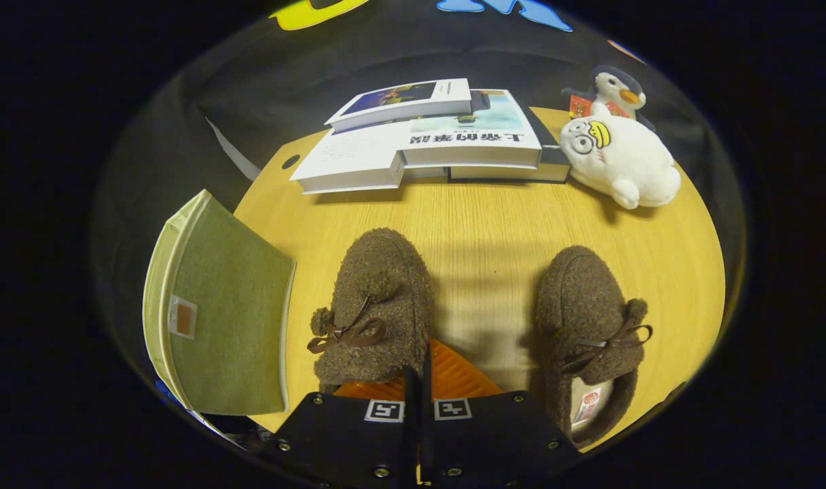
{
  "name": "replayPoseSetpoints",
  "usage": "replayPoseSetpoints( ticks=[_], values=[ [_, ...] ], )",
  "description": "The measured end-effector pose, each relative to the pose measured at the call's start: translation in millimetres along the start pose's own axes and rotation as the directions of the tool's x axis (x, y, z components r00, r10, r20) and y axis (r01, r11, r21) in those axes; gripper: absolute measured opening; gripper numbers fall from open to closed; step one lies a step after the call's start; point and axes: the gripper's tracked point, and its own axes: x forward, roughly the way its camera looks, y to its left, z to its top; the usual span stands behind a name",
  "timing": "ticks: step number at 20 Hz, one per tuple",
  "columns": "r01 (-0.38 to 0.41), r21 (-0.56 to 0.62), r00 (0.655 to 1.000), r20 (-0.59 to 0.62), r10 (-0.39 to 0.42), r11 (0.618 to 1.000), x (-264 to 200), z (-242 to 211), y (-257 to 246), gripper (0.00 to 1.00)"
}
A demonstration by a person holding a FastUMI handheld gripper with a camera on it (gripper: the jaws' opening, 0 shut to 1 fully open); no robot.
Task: Open the storage box then place both shoes into the box .Put the left shoe in first, then the right shoe, with the right side of both shoes facing outward in a uniform manner.
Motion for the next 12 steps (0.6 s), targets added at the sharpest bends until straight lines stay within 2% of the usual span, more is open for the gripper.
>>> replayPoseSetpoints(
  ticks=[6, 12],
  values=[
    [-0.003, 0.012, 0.997, 0.072, 0.002, 1.000, -68, 39, 22, 0.02],
    [-0.061, -0.019, 0.990, 0.126, 0.062, 0.998, -119, 73, 81, 0.02]
  ],
)
